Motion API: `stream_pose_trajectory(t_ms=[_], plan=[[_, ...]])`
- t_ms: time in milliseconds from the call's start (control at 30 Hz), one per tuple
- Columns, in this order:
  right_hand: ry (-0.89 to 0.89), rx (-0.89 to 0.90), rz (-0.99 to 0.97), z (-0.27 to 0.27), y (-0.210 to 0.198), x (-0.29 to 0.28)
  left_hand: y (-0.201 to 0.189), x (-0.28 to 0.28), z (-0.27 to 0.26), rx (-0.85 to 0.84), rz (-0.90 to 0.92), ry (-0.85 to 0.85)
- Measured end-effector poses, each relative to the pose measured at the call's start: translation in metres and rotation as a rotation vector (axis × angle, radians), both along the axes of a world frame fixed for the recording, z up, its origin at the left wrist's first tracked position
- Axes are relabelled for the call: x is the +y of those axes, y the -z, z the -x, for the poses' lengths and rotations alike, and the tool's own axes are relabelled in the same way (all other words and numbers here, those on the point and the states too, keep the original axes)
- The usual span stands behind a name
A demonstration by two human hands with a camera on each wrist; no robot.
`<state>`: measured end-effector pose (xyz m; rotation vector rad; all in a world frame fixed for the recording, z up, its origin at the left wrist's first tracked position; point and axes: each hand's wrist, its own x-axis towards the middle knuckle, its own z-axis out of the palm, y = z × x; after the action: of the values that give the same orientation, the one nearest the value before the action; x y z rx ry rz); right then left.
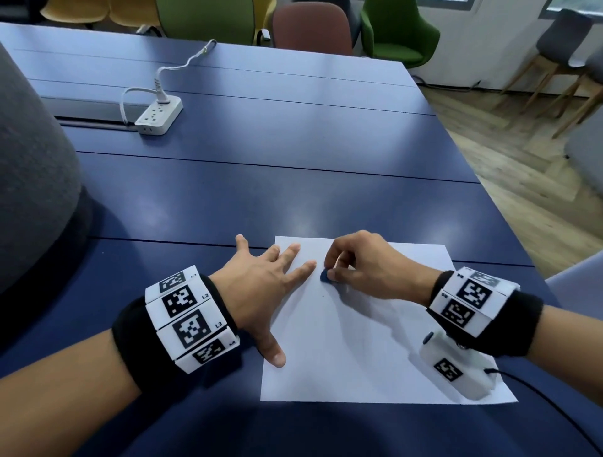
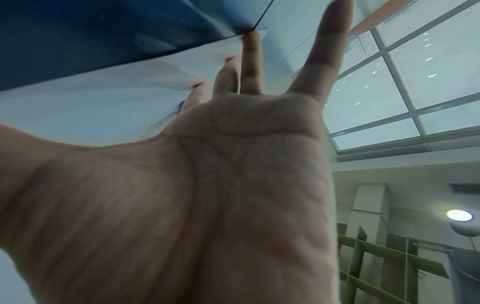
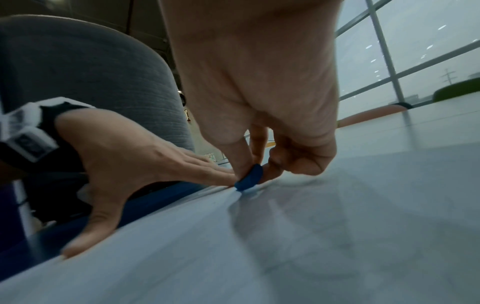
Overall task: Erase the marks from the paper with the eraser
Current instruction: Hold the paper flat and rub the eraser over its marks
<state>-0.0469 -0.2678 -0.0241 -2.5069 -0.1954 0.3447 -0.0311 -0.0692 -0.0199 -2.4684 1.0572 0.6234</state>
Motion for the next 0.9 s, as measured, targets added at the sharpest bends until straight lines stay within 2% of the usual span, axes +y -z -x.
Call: stream_pose_trajectory(t_ms=[133, 300, 467, 633, 800, 900], plan=[[-0.165, 0.091, 0.049, 0.011, -0.005, 0.01, -0.001, 0.001, 0.001, 0.004, 0.022, -0.006], [0.013, -0.032, -0.003, -0.014, -0.001, 0.015, -0.004, 0.003, 0.002, -0.011, 0.039, -0.008], [-0.139, 0.062, 0.032, 0.0, -0.004, 0.017, -0.002, 0.003, 0.001, 0.0, 0.039, -0.014], [-0.004, -0.018, 0.031, -0.007, -0.003, 0.003, 0.002, 0.004, -0.001, -0.014, 0.049, 0.009], [-0.18, 0.102, 0.008, 0.031, -0.004, 0.008, 0.005, 0.002, -0.001, 0.007, 0.043, 0.011], [-0.089, 0.027, 0.025, 0.023, -0.004, 0.001, 0.005, 0.002, -0.001, 0.0, 0.038, 0.018]])
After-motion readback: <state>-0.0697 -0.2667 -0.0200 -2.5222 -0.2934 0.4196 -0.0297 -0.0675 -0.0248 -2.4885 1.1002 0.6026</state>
